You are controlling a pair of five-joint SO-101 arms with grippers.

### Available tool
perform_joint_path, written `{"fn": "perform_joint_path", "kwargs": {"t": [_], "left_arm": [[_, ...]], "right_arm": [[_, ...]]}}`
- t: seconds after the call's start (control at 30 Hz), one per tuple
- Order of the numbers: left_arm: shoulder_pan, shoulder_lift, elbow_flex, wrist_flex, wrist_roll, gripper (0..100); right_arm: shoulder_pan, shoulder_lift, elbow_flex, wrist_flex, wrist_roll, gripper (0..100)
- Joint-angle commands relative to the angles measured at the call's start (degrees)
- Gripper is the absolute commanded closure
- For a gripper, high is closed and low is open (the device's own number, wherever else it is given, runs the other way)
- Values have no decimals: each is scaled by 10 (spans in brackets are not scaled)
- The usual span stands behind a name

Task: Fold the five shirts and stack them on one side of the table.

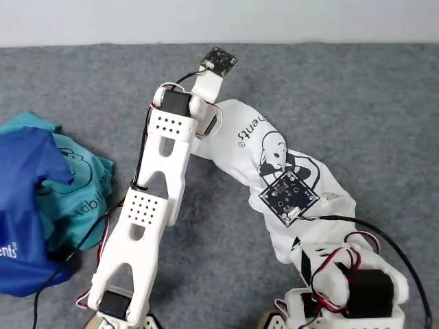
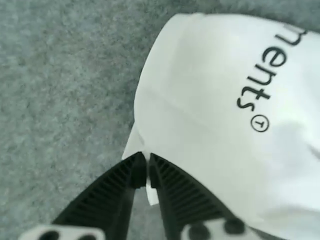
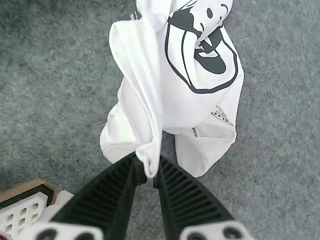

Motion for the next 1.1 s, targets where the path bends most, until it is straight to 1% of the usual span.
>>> {"fn": "perform_joint_path", "kwargs": {"t": [0.0, 0.1, 0.2, 0.3, 0.37, 0.43, 0.53, 0.67, 0.8, 0.9, 0.97, 1.07], "left_arm": [[-11, -83, -1, 18, -5, 987], [-12, -145, 48, 18, -5, 987], [-12, -230, 145, 18, -5, 987], [-12, -331, 285, 18, -8, 987], [-12, -404, 392, 18, -11, 987], [-12, -478, 498, 17, -35, 987], [-12, -580, 652, 16, -72, 987], [-16, -690, 832, 14, -96, 987], [-46, -758, 957, -4, -113, 987], [-76, -780, 1038, -27, -144, 987], [-90, -789, 1072, -33, -156, 987], [-100, -805, 1084, -19, -158, 983]], "right_arm": [[5, -3, -10, 20, -4, 989], [5, -3, -33, 8, -11, 990], [5, 2, -59, -9, -25, 990], [9, 2, -61, -21, -25, 990], [28, 3, -61, -22, -23, 990], [57, 2, -61, -28, -21, 990], [93, 2, -62, -28, 27, 990], [125, -2, -62, -24, 88, 990], [160, -3, -62, -22, 122, 990], [183, -3, -62, -22, 141, 990], [194, -3, -62, -22, 143, 990], [196, -3, -61, -20, 143, 990]]}}
